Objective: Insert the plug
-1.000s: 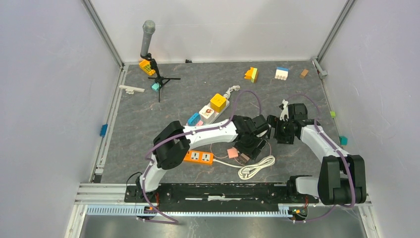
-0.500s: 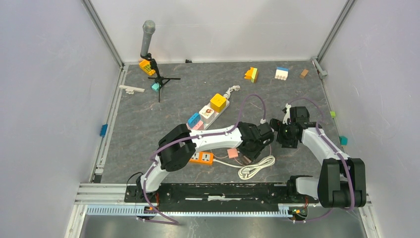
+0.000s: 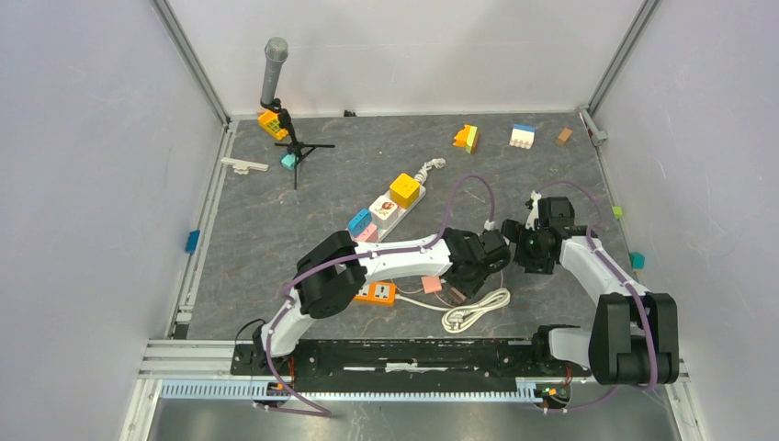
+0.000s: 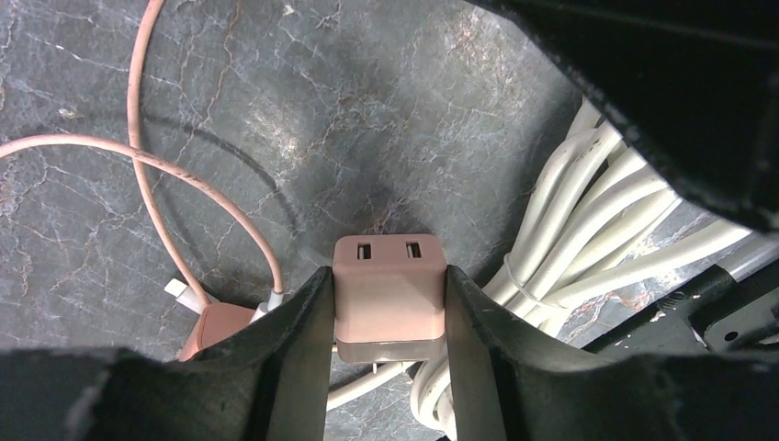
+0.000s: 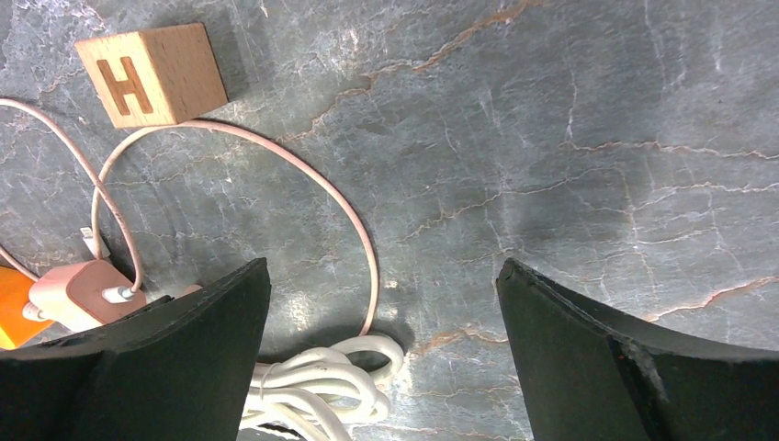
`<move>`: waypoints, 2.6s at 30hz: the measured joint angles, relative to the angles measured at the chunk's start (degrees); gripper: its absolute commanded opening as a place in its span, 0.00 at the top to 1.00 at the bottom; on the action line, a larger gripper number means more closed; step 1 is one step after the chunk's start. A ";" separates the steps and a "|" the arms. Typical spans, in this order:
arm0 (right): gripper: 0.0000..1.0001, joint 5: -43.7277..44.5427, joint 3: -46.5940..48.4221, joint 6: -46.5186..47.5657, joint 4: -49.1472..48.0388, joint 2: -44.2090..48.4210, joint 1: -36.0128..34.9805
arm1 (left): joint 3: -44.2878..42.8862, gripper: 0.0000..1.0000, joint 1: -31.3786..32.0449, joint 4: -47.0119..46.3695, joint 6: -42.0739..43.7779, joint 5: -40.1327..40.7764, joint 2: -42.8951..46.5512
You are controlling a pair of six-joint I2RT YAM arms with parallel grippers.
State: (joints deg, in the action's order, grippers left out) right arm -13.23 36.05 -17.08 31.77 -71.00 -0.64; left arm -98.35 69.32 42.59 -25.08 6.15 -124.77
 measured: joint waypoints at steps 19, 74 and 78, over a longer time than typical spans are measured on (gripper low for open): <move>0.02 -12.79 14.01 2.64 0.09 -2.16 -0.33 | 3.78 0.61 -7.87 0.87 2.43 1.99 18.03; 0.36 -31.82 38.75 -16.50 -10.08 -24.61 -33.05 | 46.64 0.88 -28.37 -30.75 35.39 -20.41 60.33; 0.60 -33.51 38.73 -17.55 -10.99 -25.62 -33.29 | 46.64 0.87 -28.35 -30.69 36.09 -20.20 60.33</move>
State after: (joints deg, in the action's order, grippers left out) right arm -46.74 74.78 -34.63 20.78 -96.62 -33.93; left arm -51.70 40.97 11.90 11.00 -14.04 -64.45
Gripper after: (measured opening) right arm 0.572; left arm 0.499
